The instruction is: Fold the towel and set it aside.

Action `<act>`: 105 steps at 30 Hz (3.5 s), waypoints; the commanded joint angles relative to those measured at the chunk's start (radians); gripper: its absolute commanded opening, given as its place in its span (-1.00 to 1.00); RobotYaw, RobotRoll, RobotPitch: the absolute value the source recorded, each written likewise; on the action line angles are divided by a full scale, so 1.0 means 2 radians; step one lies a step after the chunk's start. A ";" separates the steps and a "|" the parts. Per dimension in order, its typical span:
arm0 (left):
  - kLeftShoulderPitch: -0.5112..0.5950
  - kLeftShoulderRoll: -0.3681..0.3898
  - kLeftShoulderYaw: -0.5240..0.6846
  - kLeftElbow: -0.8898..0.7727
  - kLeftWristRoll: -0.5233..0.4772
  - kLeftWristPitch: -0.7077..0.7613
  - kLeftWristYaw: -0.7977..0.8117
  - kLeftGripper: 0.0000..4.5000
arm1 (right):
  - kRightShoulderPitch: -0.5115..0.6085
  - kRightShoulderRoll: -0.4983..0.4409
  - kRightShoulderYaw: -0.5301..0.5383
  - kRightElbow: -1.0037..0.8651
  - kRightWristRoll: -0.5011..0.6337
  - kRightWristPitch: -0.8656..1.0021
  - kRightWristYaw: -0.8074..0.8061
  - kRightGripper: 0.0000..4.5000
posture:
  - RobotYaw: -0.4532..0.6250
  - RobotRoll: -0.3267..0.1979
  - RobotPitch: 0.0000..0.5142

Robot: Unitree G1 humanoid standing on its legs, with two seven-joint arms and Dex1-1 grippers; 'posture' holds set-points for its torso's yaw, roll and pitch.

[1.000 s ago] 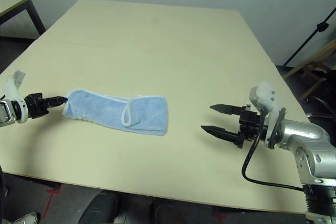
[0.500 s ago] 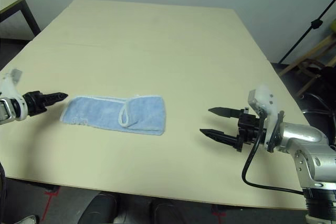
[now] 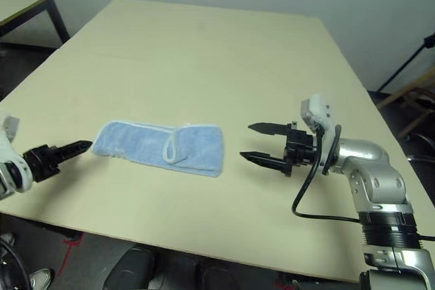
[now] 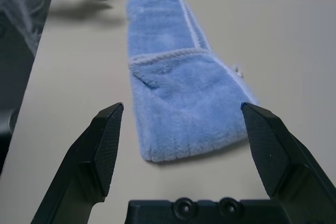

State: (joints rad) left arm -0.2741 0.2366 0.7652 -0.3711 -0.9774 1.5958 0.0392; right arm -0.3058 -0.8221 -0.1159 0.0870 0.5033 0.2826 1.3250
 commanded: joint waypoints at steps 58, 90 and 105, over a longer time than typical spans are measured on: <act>-0.146 -0.028 -0.220 0.066 0.105 -0.097 -0.078 -0.98 | 0.107 -0.025 -0.069 -0.090 0.022 0.029 -0.066 1.00 | 0.06 0.25 -0.57; -0.257 0.040 -0.583 0.146 0.271 -0.390 -0.421 0.90 | 0.154 -0.036 -0.110 -0.111 0.029 0.041 -0.084 1.00 | -0.03 0.25 -0.58; -0.186 0.092 -0.451 0.148 0.325 -0.435 -0.331 0.98 | 0.026 0.137 -0.009 -0.107 -0.009 0.004 -0.208 1.00 | 0.06 0.25 -0.60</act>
State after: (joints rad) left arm -0.6831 0.4189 -0.1393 -0.0833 -0.3623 0.7612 -0.6526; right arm -0.2526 -0.5736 -0.1744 -0.1137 0.5137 0.3157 0.9472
